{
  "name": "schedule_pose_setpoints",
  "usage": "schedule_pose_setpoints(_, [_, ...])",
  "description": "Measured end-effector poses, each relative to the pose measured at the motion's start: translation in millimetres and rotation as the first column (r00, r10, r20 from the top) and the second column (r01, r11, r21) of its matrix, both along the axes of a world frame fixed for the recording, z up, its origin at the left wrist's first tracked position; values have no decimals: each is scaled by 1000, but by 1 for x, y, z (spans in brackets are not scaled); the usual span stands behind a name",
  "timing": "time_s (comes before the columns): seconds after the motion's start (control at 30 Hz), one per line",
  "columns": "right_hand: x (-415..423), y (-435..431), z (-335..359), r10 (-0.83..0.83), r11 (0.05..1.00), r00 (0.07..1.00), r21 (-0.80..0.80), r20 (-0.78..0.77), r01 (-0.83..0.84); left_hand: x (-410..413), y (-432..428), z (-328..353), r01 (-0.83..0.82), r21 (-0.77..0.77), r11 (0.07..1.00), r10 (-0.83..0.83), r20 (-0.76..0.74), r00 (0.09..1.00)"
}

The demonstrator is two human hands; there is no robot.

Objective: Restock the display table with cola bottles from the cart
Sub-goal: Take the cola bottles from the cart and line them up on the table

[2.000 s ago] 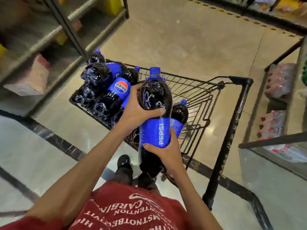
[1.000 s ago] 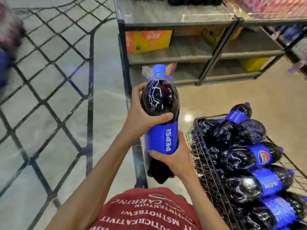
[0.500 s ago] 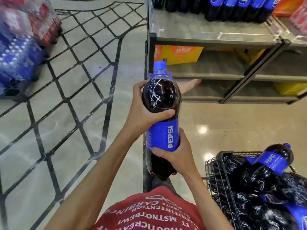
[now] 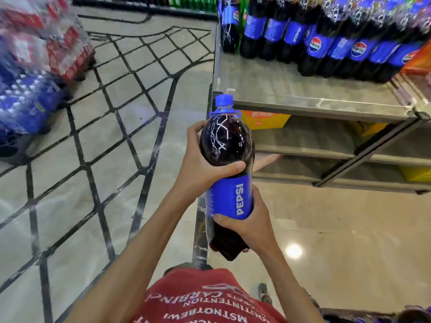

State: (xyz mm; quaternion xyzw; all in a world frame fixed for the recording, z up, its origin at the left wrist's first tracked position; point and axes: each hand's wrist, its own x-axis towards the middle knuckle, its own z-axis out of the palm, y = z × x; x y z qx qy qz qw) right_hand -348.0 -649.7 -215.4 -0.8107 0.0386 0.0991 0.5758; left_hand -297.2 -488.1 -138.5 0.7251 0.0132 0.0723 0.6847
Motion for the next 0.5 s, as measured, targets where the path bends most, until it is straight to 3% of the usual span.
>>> schedule_pose_setpoints(0.5, [192, 12, 1, -122, 992, 993, 33, 9, 121, 213, 2, -3, 121, -16, 993, -121, 10, 993])
